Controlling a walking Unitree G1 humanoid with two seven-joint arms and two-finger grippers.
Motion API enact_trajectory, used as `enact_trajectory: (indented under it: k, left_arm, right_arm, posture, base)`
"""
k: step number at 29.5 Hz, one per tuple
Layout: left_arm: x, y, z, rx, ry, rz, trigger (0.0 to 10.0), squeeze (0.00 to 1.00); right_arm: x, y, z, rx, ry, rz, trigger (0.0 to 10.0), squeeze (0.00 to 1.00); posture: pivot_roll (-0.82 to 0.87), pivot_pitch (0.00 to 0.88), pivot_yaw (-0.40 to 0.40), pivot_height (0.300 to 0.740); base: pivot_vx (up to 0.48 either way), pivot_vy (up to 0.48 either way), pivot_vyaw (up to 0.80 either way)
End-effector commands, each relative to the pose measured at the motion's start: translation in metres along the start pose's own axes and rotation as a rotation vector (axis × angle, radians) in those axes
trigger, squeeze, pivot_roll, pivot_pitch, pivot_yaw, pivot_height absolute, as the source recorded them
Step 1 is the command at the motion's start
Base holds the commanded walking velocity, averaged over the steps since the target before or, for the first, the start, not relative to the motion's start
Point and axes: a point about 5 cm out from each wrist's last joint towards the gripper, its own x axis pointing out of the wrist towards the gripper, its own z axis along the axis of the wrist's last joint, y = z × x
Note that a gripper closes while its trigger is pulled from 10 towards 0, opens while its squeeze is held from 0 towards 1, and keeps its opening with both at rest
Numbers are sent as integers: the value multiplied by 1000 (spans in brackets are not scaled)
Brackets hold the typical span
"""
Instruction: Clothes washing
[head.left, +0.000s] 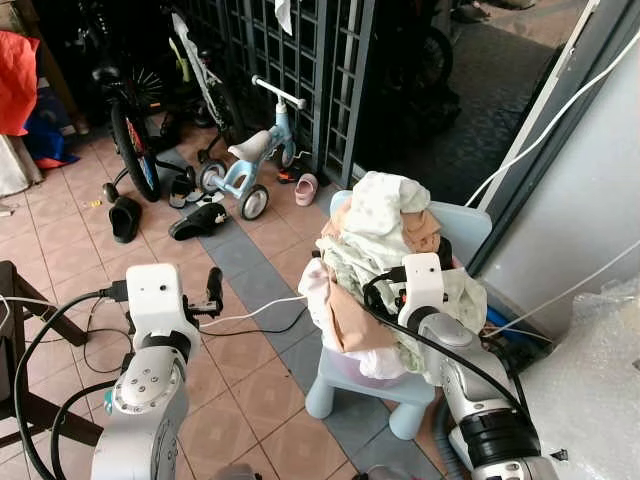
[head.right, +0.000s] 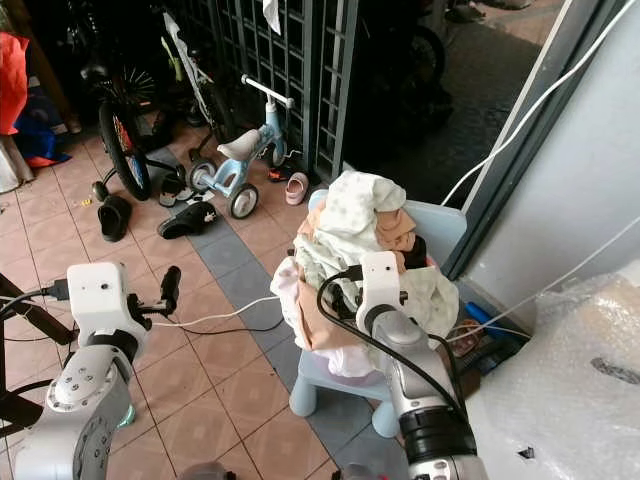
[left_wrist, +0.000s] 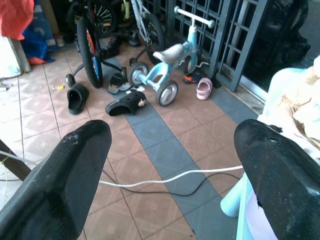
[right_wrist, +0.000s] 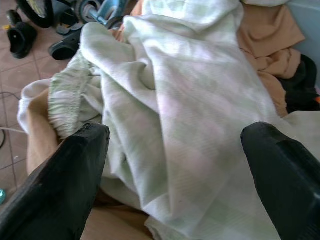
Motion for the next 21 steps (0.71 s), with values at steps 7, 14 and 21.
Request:
enact_trajectory:
  k: [7, 14, 21]
  left_arm:
    - [-13, 2, 1, 5, 24, 5, 10000, 0]
    - [-13, 2, 4, 5, 25, 12, 10000, 0]
    - [-10, -1, 5, -3, 26, 10, 10000, 0]
  right_arm:
    - [18, 0, 9, 26, 49, -106, 0, 0]
    - [23, 5, 7, 79, 84, -94, 0, 0]
    - [22, 7, -2, 139, 134, -82, 0, 0]
  posture:
    - [135, 93, -27, 740]
    - [137, 102, -26, 740]
    - [120, 97, -26, 740]
  base:
    - [0, 0, 0]
    - [0, 0, 0]
    - [0, 0, 0]
